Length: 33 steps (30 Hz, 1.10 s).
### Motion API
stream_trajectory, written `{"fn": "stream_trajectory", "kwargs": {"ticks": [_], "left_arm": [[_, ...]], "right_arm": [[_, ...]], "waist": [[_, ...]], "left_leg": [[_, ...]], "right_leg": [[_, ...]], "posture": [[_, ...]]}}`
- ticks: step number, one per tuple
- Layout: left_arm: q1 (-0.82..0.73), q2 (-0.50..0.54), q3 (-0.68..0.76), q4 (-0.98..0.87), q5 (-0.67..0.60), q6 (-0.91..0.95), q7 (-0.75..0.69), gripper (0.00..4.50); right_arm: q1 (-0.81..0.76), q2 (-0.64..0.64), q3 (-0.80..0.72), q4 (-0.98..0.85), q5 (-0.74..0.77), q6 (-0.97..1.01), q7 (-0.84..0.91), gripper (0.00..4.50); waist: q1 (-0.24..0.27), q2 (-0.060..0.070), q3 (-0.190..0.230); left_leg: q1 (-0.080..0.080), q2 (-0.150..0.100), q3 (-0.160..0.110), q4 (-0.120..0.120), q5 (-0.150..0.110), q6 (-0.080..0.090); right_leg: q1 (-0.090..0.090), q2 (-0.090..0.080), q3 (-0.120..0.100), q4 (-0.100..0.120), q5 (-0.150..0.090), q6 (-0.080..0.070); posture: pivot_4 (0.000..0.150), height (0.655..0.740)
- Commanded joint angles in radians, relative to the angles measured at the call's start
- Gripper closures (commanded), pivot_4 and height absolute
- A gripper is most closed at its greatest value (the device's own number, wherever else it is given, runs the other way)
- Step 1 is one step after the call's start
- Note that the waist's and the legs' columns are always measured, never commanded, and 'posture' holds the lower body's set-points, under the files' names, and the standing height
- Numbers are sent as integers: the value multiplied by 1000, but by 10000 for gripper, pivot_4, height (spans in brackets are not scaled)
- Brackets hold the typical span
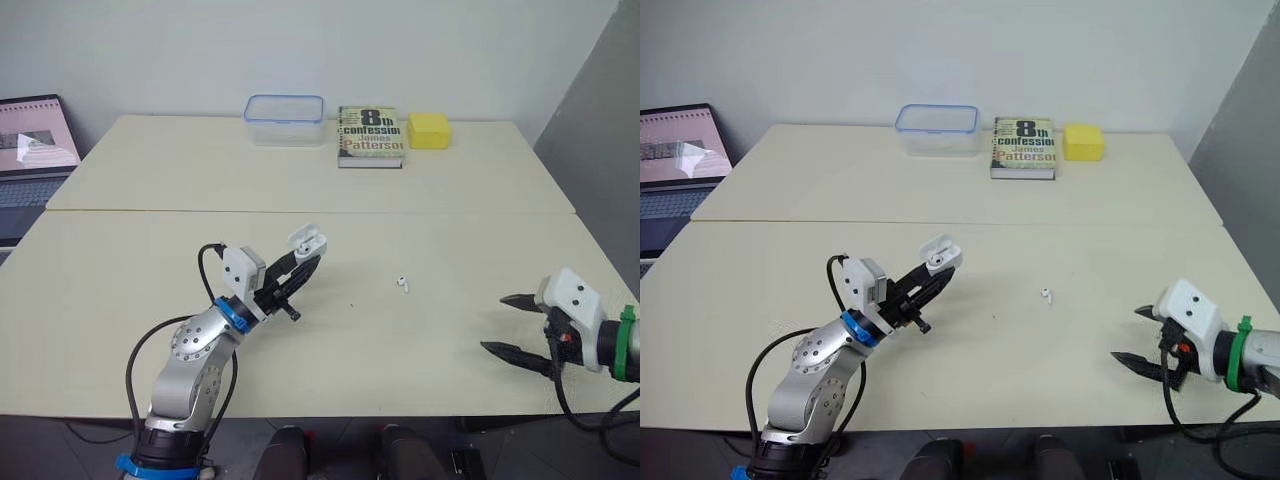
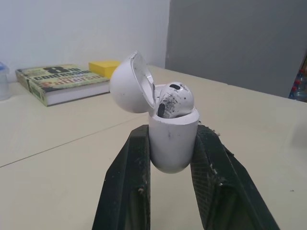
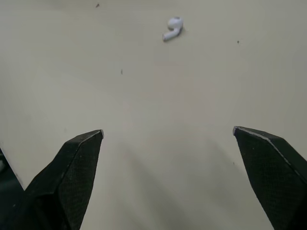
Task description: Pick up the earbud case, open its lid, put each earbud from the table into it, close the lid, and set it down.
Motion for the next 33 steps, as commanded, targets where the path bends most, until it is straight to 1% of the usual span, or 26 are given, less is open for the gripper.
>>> {"fn": "stream_trajectory", "kwargs": {"ticks": [1, 4, 7, 11, 13, 15, 17, 19, 22, 26, 33], "left_arm": [[-12, 6, 3, -17, 3, -20, -9, 37346], [-12, 8, 2, -16, 4, -19, -9, 37346], [-13, 9, 1, -18, 5, -16, -6, 37347], [-16, 8, -2, -21, 8, -12, 0, 37346], [-16, 7, -4, -23, 8, -9, 1, 37346], [-15, 8, -9, -26, 8, -6, -2, 37346], [-17, 9, -11, -26, 9, -4, -6, 37346], [-20, 10, -9, -21, 11, -6, -7, 37347], [-21, 11, -7, -12, 15, -12, -4, 37347], [-9, 10, -5, -9, 20, -18, -3, 37346], [16, 12, 6, -17, 24, -22, 7, 37347]], "right_arm": [[23, -9, -29, -2, -35, -61, 18, 0], [-10, 18, 4, -4, -30, -67, -13, 0], [-79, 81, 73, -11, -26, -47, -79, 0], [-233, 249, 239, 27, -109, -35, -263, 0], [-289, 315, 292, 49, -143, -18, -327, 0], [-369, 413, 378, 92, -192, -4, -414, 0], [-438, 510, 432, 146, -232, 20, -497, 0], [-479, 577, 471, 202, -266, 25, -547, 0], [-501, 643, 522, 291, -310, -26, -580, 0], [-497, 688, 545, 380, -355, -74, -618, 0], [-476, 744, 507, 345, -333, 20, -660, 0]], "waist": [[-1, 0, 0], [-2, 0, 0], [-2, -1, 0], [-3, -1, 0], [-3, 0, 0], [-3, -1, 0], [-4, -1, 0], [-3, 0, 0], [0, 0, 0], [-3, 0, 0], [-3, 0, 0]], "left_leg": [[0, 0, 0, 0, 0, 0], [0, 0, 0, 0, 0, 0], [0, 0, 0, 0, 0, 0], [0, 0, 0, 0, 0, 0], [0, 0, 0, 0, 0, 0], [0, 0, 0, 0, 0, 0], [0, 0, -1, 0, 0, 0], [0, 0, -1, 0, 0, 0], [0, 0, -2, 0, 0, 0], [0, 0, -1, 0, 0, 0], [2, 1, -1, 0, 0, 0]], "right_leg": [[0, 0, 0, 0, 0, 0], [0, 0, 0, 0, 0, 0], [0, 0, 0, 0, 0, 0], [0, 0, 0, 0, 0, 0], [0, 0, 0, 0, 0, 0], [0, 0, 0, 0, 0, 0], [0, 0, 0, 1, 0, 0], [0, 0, 0, 1, 0, 0], [-1, 0, 0, 1, 0, 0], [-1, 0, 1, 1, 0, 0], [0, 1, 0, 4, 0, 0]], "posture": [[1500, 7400], [1500, 7400], [1500, 7400], [1500, 7400], [1500, 7400], [1500, 7400], [1500, 7400], [1500, 7400], [1500, 7400], [1500, 7400], [1500, 7400]]}}
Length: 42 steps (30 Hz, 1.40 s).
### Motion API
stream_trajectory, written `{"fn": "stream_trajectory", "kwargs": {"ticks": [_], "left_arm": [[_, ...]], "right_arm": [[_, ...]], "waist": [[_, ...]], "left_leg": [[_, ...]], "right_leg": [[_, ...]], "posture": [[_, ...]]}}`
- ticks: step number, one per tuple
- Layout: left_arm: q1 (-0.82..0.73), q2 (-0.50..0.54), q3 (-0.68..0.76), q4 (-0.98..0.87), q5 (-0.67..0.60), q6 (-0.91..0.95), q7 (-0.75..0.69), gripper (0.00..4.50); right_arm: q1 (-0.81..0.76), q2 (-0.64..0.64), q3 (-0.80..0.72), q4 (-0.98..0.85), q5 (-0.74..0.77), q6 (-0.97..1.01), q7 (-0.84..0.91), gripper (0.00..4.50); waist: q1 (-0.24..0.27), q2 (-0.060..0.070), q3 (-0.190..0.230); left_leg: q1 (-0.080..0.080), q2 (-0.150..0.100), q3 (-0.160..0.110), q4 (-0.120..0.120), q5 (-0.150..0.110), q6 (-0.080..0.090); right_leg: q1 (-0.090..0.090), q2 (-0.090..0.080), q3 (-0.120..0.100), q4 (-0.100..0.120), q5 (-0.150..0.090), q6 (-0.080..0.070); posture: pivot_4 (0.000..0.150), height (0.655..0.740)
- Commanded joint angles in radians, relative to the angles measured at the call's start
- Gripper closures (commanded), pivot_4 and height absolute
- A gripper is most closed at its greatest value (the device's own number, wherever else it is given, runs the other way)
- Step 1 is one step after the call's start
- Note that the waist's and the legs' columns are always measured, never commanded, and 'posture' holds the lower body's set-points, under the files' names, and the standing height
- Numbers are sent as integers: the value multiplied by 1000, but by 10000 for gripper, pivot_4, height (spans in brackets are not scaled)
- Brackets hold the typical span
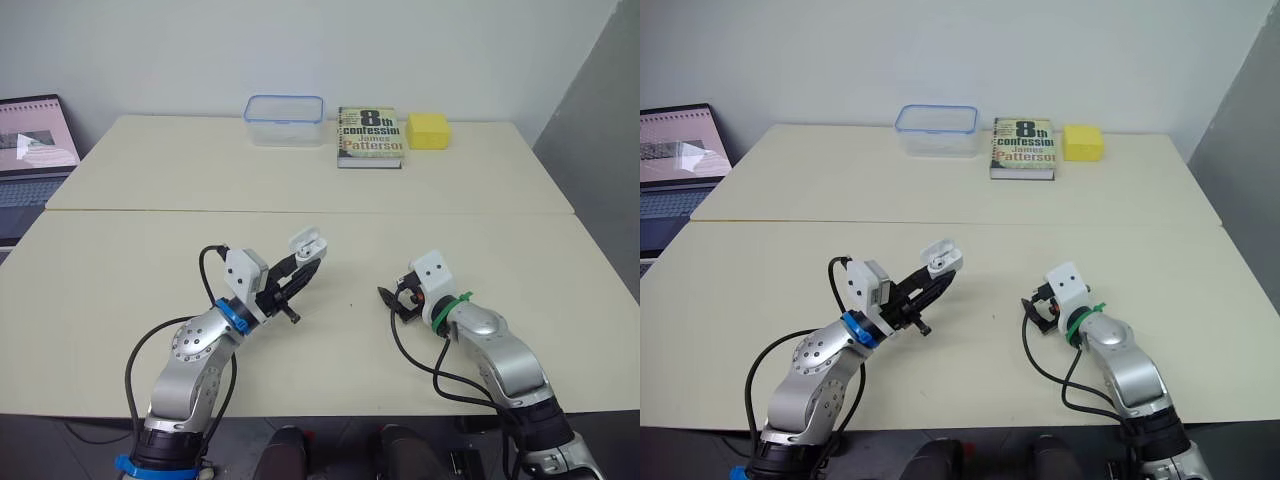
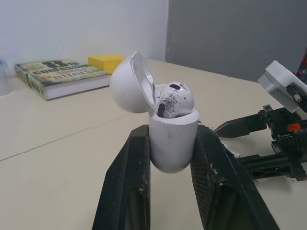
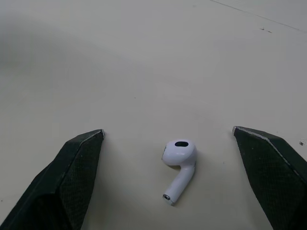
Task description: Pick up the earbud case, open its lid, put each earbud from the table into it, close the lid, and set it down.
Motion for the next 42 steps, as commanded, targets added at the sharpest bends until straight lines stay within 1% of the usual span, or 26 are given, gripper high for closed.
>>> {"fn": "stream_trajectory", "kwargs": {"ticks": [1, 2, 3, 10, 12, 14, 18, 19, 21, 22, 23, 26, 28, 30, 33, 40, 41, 42], "left_arm": [[2, 2, 14, -22, 2, -24, 4, 37347], [3, 1, 13, -22, 3, -24, 5, 37347], [3, -1, 12, -23, 5, -24, 6, 37347], [0, -7, 9, -21, 11, -24, 9, 37346], [0, -7, 9, -21, 13, -23, 11, 37347], [0, -6, 9, -20, 18, -21, 15, 37347], [2, -4, 9, -22, 19, -18, 19, 37347], [4, -2, 7, -24, 19, -17, 18, 37347], [6, 1, 7, -28, 18, -15, 17, 37347], [9, 1, 6, -29, 19, -15, 18, 37347], [11, 1, 5, -30, 19, -15, 18, 37347], [18, -2, -1, -38, 21, -14, 22, 37347], [22, -4, -4, -44, 20, -12, 24, 37347], [27, -5, -7, -48, 20, -11, 25, 37347], [33, -4, -11, -50, 21, -10, 28, 37347], [50, -5, -14, -65, 29, -11, 47, 37347], [53, -4, -15, -67, 29, -11, 49, 37347], [57, -5, -17, -71, 30, -11, 51, 37347]], "right_arm": [[6, 20, -38, -12, 5, 64, -34, 3667], [3, 27, -43, -10, 6, 77, -38, 5960], [-1, 35, -50, -8, 10, 95, -40, 9191], [-13, 26, -71, -53, 40, 190, -15, 34633], [-12, 0, -60, -85, 58, 210, 21, 40843], [-6, -58, -28, -129, 79, 218, 95, 40905], [12, -242, 40, -227, 130, 165, 315, 40905], [22, -329, 49, -247, 136, 115, 409, 40905], [38, -463, 61, -258, 133, 17, 542, 40905], [54, -555, 66, -228, 107, -90, 632, 40905], [66, -612, 68, -203, 89, -167, 687, 40906], [82, -733, 41, -94, 88, -314, 819, 40906], [80, -801, 41, -7, 54, -443, 900, 40906], [65, -830, 45, 65, 37, -522, 953, 40906], [40, -833, 51, 125, 30, -579, 1004, 40906], [-14, -787, 96, 183, -17, -570, 1059, 40906], [-18, -779, 101, 188, -24, -568, 1061, 33707], [-22, -773, 104, 193, -32, -574, 1060, 30820]], "waist": [[0, 0, 0], [0, 0, 0], [0, 0, 0], [2, 0, 0], [2, 0, 0], [2, 0, 0], [0, 0, 0], [0, 0, 0], [1, 1, 1], [1, 1, 1], [1, 1, 1], [1, 0, 1], [0, 0, 1], [0, 0, 1], [0, 0, 1], [0, 0, 1], [0, 0, 1], [0, 0, 1]], "left_leg": [[0, 0, 0, 0, 0, 0], [0, 0, 0, 0, 0, 0], [0, 0, 0, 0, 0, 0], [0, 0, 0, 0, 0, 0], [-1, 0, 0, 0, 0, 0], [-1, -1, 0, 0, 0, 0], [-1, -1, 0, 0, 0, 0], [-1, -1, 0, 0, 0, 0], [-2, -1, 0, 0, 0, 0], [-2, 0, 0, 0, 0, 0], [-2, -1, 0, 0, 0, 0], [-1, -1, 0, 0, 0, 0], [-1, -1, 1, 0, 0, 0], [-1, -1, 1, 0, 0, 0], [-1, 0, 1, 0, 0, 0], [0, -1, 1, 0, 0, 0], [0, 0, 1, 0, 0, 0], [0, 0, 1, 0, 0, 0]], "right_leg": [[0, 0, 0, 0, 0, 0], [0, 0, 0, 0, 0, 0], [0, 0, 0, 0, 0, 0], [0, 0, 0, 0, 0, 0], [0, 0, 0, -1, 0, 0], [0, 0, 0, -1, 0, 0], [0, -1, -1, -2, 0, 0], [0, -1, -1, -2, 0, 0], [0, -1, -1, -2, 0, 0], [0, 0, -1, -3, 0, 0], [0, -1, -1, -3, 0, 0], [1, -1, -1, -4, 0, 0], [0, -1, 0, -4, 0, 0], [0, -1, 0, -4, 0, 0], [0, -1, 0, -4, 0, 0], [1, -1, 0, -3, 0, 0], [1, -1, 0, -3, 0, 0], [1, -1, 0, -3, 0, 0]], "posture": [[1500, 7400], [1500, 7400], [1500, 7400], [1500, 7400], [1500, 7400], [1500, 7400], [1500, 7400], [1500, 7400], [1500, 7400], [1500, 7400], [1500, 7400], [1500, 7400], [1500, 7400], [1500, 7400], [1500, 7400], [1500, 7400], [1500, 7400], [1500, 7400]]}}
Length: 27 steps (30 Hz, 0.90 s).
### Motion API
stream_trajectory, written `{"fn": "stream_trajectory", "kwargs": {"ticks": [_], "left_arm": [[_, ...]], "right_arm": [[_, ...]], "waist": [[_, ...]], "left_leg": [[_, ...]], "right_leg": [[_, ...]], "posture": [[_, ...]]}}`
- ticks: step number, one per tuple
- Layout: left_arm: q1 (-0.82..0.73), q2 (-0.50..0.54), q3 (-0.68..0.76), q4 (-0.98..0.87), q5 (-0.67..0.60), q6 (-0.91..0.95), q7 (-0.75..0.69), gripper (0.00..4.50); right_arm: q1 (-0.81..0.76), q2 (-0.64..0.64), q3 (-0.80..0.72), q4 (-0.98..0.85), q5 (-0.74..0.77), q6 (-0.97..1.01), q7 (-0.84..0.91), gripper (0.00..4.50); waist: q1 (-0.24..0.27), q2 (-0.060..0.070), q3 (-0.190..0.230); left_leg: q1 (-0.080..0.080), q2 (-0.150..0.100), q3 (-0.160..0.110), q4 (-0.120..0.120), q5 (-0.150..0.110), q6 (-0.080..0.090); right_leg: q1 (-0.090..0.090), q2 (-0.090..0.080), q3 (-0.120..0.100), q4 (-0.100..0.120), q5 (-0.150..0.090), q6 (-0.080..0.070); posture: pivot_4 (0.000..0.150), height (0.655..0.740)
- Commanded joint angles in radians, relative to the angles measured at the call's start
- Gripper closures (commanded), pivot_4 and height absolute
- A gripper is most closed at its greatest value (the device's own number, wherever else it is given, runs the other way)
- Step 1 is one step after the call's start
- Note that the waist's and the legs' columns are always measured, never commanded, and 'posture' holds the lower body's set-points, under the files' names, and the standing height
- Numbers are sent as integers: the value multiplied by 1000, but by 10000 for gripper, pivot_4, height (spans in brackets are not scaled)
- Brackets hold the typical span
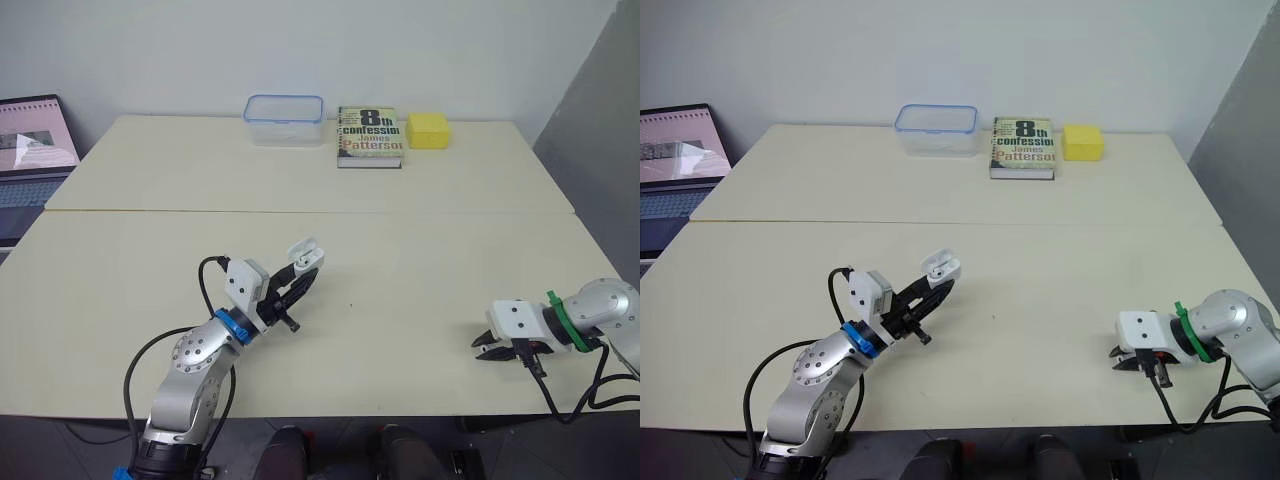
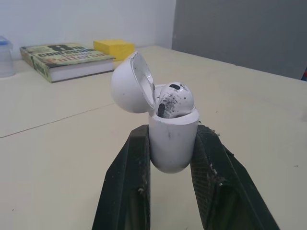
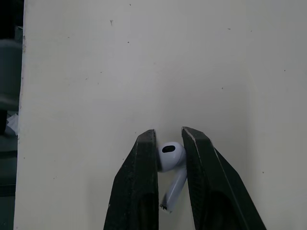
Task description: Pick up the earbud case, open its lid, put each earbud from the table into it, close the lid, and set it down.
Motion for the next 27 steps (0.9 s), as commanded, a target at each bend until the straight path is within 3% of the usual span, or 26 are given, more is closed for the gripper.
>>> {"fn": "stream_trajectory", "kwargs": {"ticks": [1, 6, 13, 15, 18, 22, 27], "left_arm": [[9, -3, -4, -60, 4, -11, 9, 37346], [20, -8, -8, -73, 9, -5, 16, 37347], [17, -9, -16, -67, 8, -2, 20, 37347], [15, -6, -16, -64, 6, 0, 17, 37346], [11, -3, -21, -59, 4, 5, 8, 37346], [7, -5, -29, -61, 5, 12, 2, 37347], [9, -8, -33, -65, 9, 15, 3, 37347]], "right_arm": [[-8, 23, 21, 15, -34, -6, 9, 27321], [-16, 42, -10, 11, -31, -47, -2, 9536], [81, -37, -159, -208, 59, 79, -13, 9076], [113, -96, -183, -295, -3, 178, -52, 9076], [112, -161, -168, -394, -123, 354, -129, 9076], [84, -152, -118, -497, -109, 529, -126, 9076], [33, -117, -11, -456, -148, 567, -132, 9076]], "waist": [[0, 0, 0], [2, 0, 0], [4, 1, 0], [3, 1, 0], [3, 1, 0], [3, 1, 0], [3, 1, 0]], "left_leg": [[0, 0, 0, 0, 0, 0], [0, 0, 0, 0, 0, 0], [-1, 0, 0, 0, 0, 0], [0, 0, 0, 0, 0, 0], [0, 0, 0, 1, 0, 0], [0, 0, 0, 0, 0, 0], [-1, -1, 0, 0, 0, 0]], "right_leg": [[0, 0, 0, 0, 0, 0], [0, 0, 0, 0, 0, 0], [0, 0, 0, 1, 0, 0], [0, -1, 0, 1, 0, 0], [0, -1, 0, 2, 0, 0], [-1, -1, 0, 1, 0, 0], [-1, -1, 0, 0, 0, 0]], "posture": [[1500, 7400], [1500, 7400], [1500, 7400], [1500, 7400], [1500, 7400], [1500, 7400], [1500, 7400]]}}
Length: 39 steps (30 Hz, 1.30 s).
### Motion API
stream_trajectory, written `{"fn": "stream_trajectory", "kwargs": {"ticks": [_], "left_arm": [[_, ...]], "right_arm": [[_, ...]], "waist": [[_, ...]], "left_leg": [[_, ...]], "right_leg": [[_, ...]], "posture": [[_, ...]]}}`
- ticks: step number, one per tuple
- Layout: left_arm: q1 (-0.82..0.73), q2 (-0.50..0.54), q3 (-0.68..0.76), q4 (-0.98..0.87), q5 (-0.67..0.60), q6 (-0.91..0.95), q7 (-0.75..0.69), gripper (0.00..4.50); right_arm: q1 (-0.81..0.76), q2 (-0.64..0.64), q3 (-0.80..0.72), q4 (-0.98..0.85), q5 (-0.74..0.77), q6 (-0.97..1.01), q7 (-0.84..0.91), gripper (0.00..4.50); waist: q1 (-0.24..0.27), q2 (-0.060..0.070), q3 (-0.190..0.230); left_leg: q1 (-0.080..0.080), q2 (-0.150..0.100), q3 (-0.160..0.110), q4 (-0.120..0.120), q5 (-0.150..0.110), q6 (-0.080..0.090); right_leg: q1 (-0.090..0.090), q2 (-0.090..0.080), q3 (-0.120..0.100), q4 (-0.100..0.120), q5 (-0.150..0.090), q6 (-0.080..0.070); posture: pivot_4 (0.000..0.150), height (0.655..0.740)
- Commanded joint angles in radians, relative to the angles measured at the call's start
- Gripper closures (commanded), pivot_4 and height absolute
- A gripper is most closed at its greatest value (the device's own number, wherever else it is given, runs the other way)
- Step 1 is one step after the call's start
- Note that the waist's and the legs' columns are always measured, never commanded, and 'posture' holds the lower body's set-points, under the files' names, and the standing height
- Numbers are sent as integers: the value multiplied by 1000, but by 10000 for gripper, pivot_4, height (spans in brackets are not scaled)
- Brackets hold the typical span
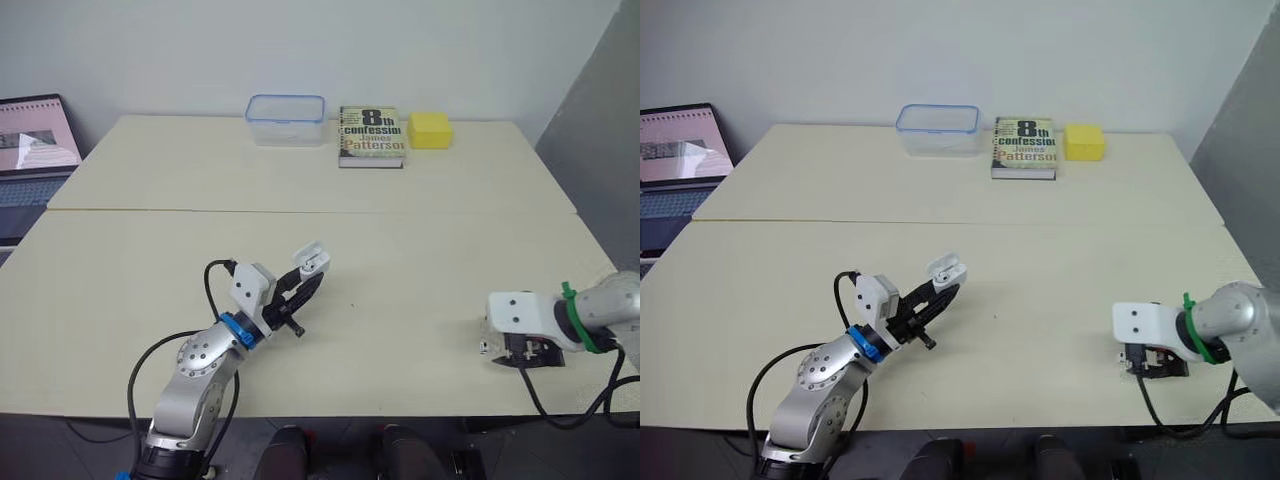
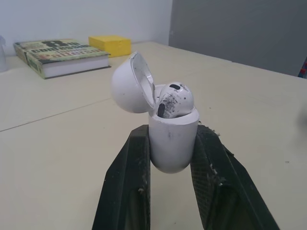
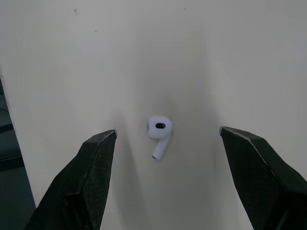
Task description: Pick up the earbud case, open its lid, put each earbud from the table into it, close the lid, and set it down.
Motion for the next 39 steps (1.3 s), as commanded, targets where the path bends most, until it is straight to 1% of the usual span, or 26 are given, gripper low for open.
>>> {"fn": "stream_trajectory", "kwargs": {"ticks": [1, 5, 10, 13, 20, 21, 27, 31, 35, 39], "left_arm": [[-6, -3, -4, -30, -1, -6, 2, 37347], [4, -5, -4, -34, 3, -8, 10, 37347], [21, -6, -7, -41, 6, -13, 18, 37347], [26, -5, -8, -43, 6, -14, 20, 37347], [25, -2, -7, -41, 7, -15, 18, 37347], [25, -2, -7, -41, 7, -15, 18, 37346], [25, 2, -4, -42, 6, -12, 14, 37346], [16, 6, -3, -37, -4, -11, 0, 37347], [-4, 2, -2, -27, -16, -15, -19, 37347], [-29, -4, -13, -24, -35, 1, -37, 37346]], "right_arm": [[-48, 23, 51, 42, -31, 23, -4, 9076], [-82, 49, 94, 120, -56, 5, -10, 9076], [-93, 67, 116, 166, -68, -15, -11, 9076], [-98, 75, 121, 183, -74, -21, -14, 15020], [-97, 92, 134, 164, -67, 2, -3, 39164], [-94, 92, 135, 162, -67, 2, -2, 41028], [-106, 104, 93, 155, -39, -32, -8, 40954], [-126, 180, -30, 115, 133, -111, 27, 40954], [-176, 354, -126, 67, 304, -100, -34, 40954], [-222, 569, -154, 44, 395, -134, -167, 40954]], "waist": [[-1, 0, 0], [-1, 0, 0], [-2, 0, 0], [-2, -1, -1], [-3, -5, -3], [-3, -5, -3], [-3, -5, -3], [-4, -5, -3], [-2, -5, -3], [-3, -5, -3]], "left_leg": [[0, 0, 0, 0, 0, 0], [0, 0, 1, 0, 0, 0], [1, 0, 0, 0, 0, 0], [1, 0, 0, 0, 0, 0], [2, 0, 0, 1, 0, 0], [2, 0, 0, 1, 0, 0], [2, 0, 0, 1, 0, 0], [1, 0, 1, 1, 0, 0], [0, 0, 0, 1, 0, 0], [0, 1, -1, 1, 0, 0]], "right_leg": [[0, 0, 0, 0, 0, 0], [0, 0, 0, 0, 0, 0], [0, 0, 0, 0, 0, 0], [1, 0, 0, 0, 0, 0], [2, 0, 0, 0, 0, 1], [2, 0, 0, 0, 0, 1], [2, 0, 0, 0, 0, 1], [1, 0, 1, 1, 0, 1], [0, 1, 0, 1, 0, 1], [1, 1, -1, 1, 0, 1]], "posture": [[1500, 7400], [1500, 7400], [1500, 7400], [1500, 7400], [1500, 7400], [1500, 7400], [1500, 7400], [1500, 7400], [1500, 7400], [1500, 7400]]}}
